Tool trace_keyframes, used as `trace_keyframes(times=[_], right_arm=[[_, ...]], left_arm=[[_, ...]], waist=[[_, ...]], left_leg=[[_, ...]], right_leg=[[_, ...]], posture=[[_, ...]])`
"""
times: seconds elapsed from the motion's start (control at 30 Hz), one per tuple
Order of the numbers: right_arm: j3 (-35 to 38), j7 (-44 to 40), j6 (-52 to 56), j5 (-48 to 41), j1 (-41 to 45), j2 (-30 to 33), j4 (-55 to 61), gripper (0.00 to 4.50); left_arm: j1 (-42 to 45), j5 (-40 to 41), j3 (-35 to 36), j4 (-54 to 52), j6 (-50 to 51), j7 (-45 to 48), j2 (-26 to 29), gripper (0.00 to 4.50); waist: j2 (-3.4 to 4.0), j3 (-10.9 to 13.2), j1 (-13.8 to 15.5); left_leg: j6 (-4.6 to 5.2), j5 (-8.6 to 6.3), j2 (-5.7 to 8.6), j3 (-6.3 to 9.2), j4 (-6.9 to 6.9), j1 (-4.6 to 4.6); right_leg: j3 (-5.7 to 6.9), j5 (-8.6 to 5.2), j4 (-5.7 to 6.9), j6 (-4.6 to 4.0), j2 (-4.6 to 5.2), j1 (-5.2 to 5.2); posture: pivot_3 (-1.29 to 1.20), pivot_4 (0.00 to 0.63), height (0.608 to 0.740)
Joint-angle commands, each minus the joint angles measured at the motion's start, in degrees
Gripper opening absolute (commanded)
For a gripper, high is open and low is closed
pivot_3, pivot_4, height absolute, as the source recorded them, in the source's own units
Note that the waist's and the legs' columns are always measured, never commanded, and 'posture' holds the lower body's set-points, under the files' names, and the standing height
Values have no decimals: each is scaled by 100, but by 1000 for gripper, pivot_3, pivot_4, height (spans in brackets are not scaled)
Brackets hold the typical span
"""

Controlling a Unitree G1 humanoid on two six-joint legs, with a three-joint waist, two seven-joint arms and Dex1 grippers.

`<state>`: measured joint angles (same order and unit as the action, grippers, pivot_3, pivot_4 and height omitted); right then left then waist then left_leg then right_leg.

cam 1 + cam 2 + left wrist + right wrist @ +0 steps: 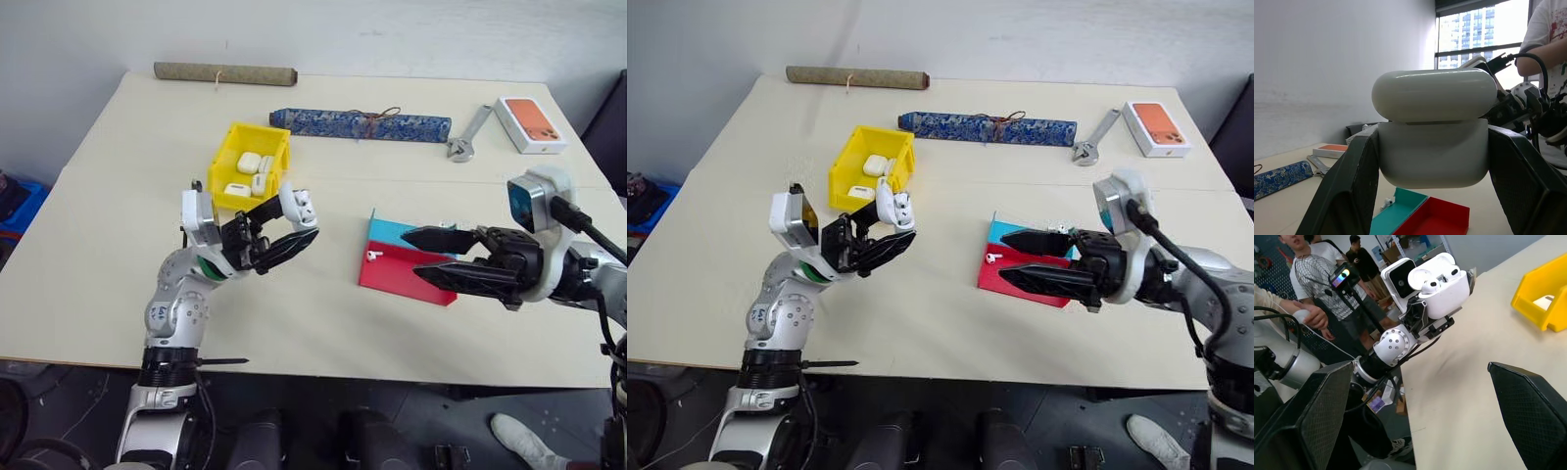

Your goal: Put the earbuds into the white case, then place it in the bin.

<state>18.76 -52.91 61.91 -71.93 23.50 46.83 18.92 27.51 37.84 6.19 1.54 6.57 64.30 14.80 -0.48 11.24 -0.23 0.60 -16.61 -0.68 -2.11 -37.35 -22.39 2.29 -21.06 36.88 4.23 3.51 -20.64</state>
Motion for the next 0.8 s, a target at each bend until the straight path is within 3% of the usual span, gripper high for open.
trace_keyframes(times=[0.03,0.17,0.23,0.37,0.57,0.8], right_arm=[[-28,169,-991,942,241,-43,72,3542],[-549,-147,-1778,1762,428,-61,328,2150],[-1039,-403,-2196,2281,507,-33,530,1452],[-1727,-130,-2168,2510,1008,-458,755,64],[-2618,-32,-2244,3273,1228,-672,950,22],[-2692,-17,-2291,3756,815,-495,661,22]], left_arm=[[200,-506,-221,212,-364,181,251,2806],[461,-1925,-1129,586,-748,219,803,2806],[574,-2173,-1412,524,-542,127,887,2806],[714,-2421,-1722,325,-249,-54,848,2806],[756,-2456,-1829,68,-98,-218,783,2806],[526,-2137,-1622,-397,-103,-247,795,2806]], waist=[[0,0,9],[0,0,15],[0,0,15],[0,0,-1],[0,0,18],[0,0,13]], left_leg=[[0,1,0,0,-2,1],[2,3,4,0,4,2],[-2,5,5,0,10,1],[-5,6,2,1,18,-11],[-8,8,1,5,14,-14],[-6,6,2,8,7,-14]], right_leg=[[0,0,3,0,0,0],[0,0,2,0,-1,-2],[-1,0,-1,0,-1,-4],[0,1,7,2,0,-14],[5,1,9,2,2,-17],[9,1,3,2,5,-9]], posture=[[0,150,740],[0,150,740],[0,150,740],[0,150,740],[0,150,740],[0,150,740]])
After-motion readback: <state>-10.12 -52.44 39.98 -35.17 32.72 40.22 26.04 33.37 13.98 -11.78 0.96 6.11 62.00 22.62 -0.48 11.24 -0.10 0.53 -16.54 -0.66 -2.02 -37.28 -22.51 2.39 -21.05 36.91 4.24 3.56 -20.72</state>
